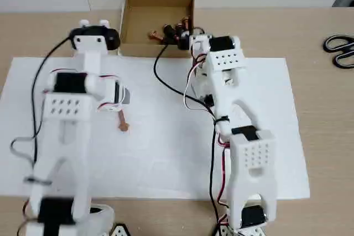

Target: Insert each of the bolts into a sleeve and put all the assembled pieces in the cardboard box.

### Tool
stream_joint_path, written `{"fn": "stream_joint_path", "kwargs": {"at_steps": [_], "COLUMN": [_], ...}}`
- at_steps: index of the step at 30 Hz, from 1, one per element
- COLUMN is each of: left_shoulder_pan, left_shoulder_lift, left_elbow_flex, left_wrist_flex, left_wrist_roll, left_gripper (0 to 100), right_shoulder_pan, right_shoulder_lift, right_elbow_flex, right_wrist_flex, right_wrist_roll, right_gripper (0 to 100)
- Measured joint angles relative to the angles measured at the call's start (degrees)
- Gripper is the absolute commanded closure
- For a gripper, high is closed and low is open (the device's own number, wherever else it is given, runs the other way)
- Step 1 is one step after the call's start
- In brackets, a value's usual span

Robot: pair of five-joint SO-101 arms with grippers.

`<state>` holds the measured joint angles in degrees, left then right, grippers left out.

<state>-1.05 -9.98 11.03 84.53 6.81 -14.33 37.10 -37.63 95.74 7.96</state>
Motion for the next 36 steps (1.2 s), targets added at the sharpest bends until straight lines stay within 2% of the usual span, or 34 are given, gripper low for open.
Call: {"fn": "stream_joint_path", "kwargs": {"at_steps": [6,13,19,29,33,36], "left_shoulder_pan": [0.0,0.3,0.5,3.8,6.7,6.4], "left_shoulder_lift": [13.6,23.9,25.3,25.3,24.1,19.7], "left_elbow_flex": [0.0,0.0,0.0,0.7,-2.5,-5.7], "left_wrist_flex": [-7.0,-12.1,-12.7,-12.8,-7.8,-3.9], "left_wrist_roll": [0.7,5.3,6.7,6.9,0.9,-7.6], "left_gripper": [81,82,100,99,99,99], "right_shoulder_pan": [0.0,0.0,0.0,0.0,0.3,1.8], "right_shoulder_lift": [-11.9,-21.9,-24.7,-24.7,-24.7,-24.7], "right_elbow_flex": [5.3,8.7,8.7,8.7,8.7,8.7], "right_wrist_flex": [0.0,0.3,0.4,0.4,0.4,0.4], "right_wrist_roll": [0.0,0.0,0.0,0.0,0.0,0.0], "right_gripper": [99.5,99.5,99.5,99.5,99.5,99.5]}}
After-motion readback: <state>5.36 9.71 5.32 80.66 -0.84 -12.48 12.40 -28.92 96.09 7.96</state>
